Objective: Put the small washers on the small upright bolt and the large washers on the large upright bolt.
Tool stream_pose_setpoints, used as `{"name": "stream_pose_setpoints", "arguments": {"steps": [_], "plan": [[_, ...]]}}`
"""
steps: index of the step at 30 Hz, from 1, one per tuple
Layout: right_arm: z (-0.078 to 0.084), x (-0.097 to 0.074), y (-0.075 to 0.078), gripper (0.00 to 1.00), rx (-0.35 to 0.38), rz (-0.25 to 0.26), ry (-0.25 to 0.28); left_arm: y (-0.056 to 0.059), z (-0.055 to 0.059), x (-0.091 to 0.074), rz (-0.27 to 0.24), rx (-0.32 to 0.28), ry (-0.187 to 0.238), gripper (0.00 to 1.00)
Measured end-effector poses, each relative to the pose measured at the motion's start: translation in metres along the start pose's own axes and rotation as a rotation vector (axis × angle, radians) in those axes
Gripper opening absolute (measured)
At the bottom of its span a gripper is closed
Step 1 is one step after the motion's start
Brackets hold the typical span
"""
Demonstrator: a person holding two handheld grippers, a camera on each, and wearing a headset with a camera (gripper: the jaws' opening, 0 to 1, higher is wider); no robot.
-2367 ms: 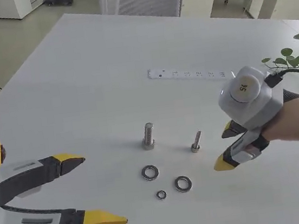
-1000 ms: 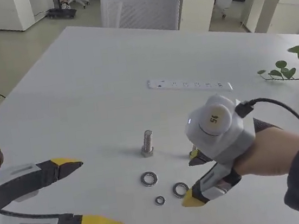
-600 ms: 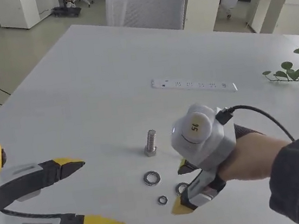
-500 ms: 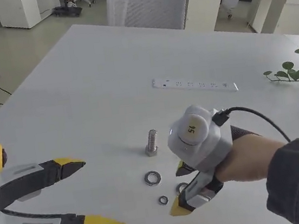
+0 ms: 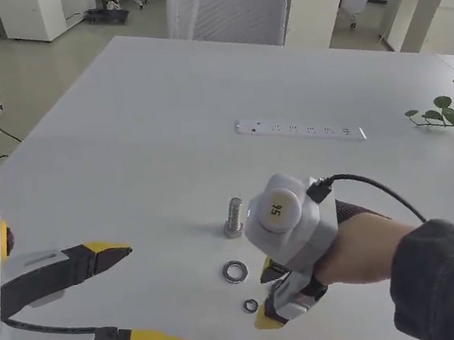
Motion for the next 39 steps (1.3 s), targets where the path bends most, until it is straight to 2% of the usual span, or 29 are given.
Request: {"name": "stream_pose_setpoints", "arguments": {"steps": [11, 25, 39], "plan": [[-0.004, 0.010, 0.001, 0.26, -0.018, -0.008, -0.009, 0.000, 0.003, -0.002, -0.003, -0.007, -0.001, 0.88], [-0.004, 0.016, 0.001, 0.21, -0.052, -0.010, -0.037, -0.002, 0.005, -0.002, -0.006, -0.017, 0.002, 0.88], [-0.006, 0.017, 0.004, 0.16, -0.097, 0.010, -0.050, -0.005, 0.005, 0.000, -0.005, -0.021, 0.004, 0.88]]}}
Point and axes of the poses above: the centre of the closed fingertips' face, and the gripper's own axes: x roughly forward along the fingers, y roughly to its right, z roughly out of its underside, the point moved 8 cm from there along -x, roughly backward along the fingers, and after that the axes turned 1 degree about -x, right-handed, at the moved point
